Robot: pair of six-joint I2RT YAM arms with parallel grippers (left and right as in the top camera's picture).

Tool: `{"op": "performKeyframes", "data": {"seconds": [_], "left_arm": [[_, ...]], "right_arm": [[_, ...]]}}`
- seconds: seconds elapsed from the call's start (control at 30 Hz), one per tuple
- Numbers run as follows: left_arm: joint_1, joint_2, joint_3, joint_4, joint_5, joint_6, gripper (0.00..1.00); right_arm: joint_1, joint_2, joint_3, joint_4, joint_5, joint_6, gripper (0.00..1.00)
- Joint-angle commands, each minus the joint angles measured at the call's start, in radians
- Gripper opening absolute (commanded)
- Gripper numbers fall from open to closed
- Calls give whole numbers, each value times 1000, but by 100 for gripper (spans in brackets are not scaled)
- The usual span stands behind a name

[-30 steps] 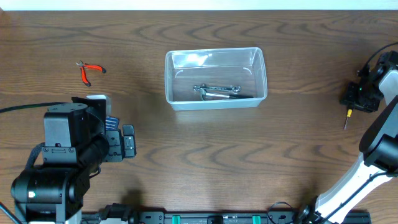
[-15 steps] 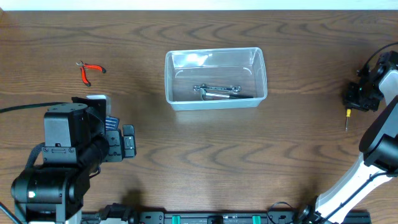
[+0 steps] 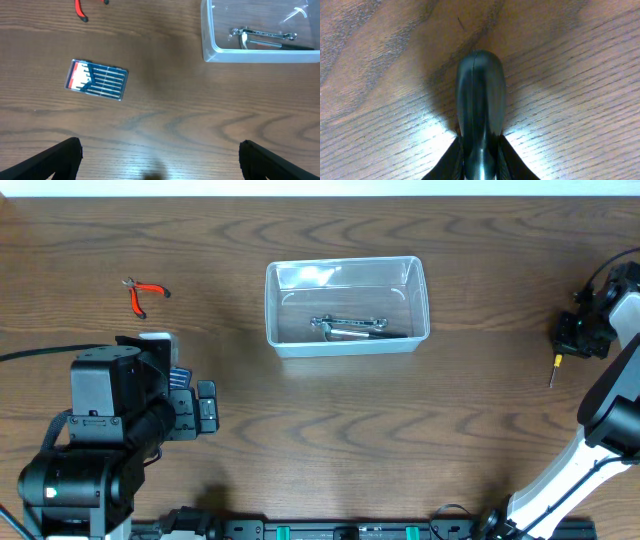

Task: Pack container
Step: 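Lower and close the right gripper on the screwdriver handle, then carry the screwdriver into the container and release it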

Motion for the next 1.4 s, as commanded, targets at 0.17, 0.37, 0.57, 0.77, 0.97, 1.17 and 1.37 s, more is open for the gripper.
{"op": "performKeyframes", "data": {"seconds": [0.17,0.37,0.57,0.77,0.97,1.17,1.37], "left_arm": [[3,-2,15,-3,-15,6,98],[3,-2,15,-3,-15,6,98],[3,-2,15,-3,-15,6,98],[3,-2,15,-3,-15,6,98],[3,-2,15,-3,-15,6,98],[3,-2,15,-3,-15,6,98],[3,-2,15,-3,-15,6,98]], "right_arm": [[43,-12,68,-90,0,-1,1],[210,-180,283,-233,-95,-213,1],[505,-317,466,-256,-97,-584,1],[806,-296,472,-223,-123,-862,1],[942,-155,471,-274,-172,-1010,1],[965,23,471,-298,-172,-1009,1],[958,123,471,-307,-172,-1009,1]]}}
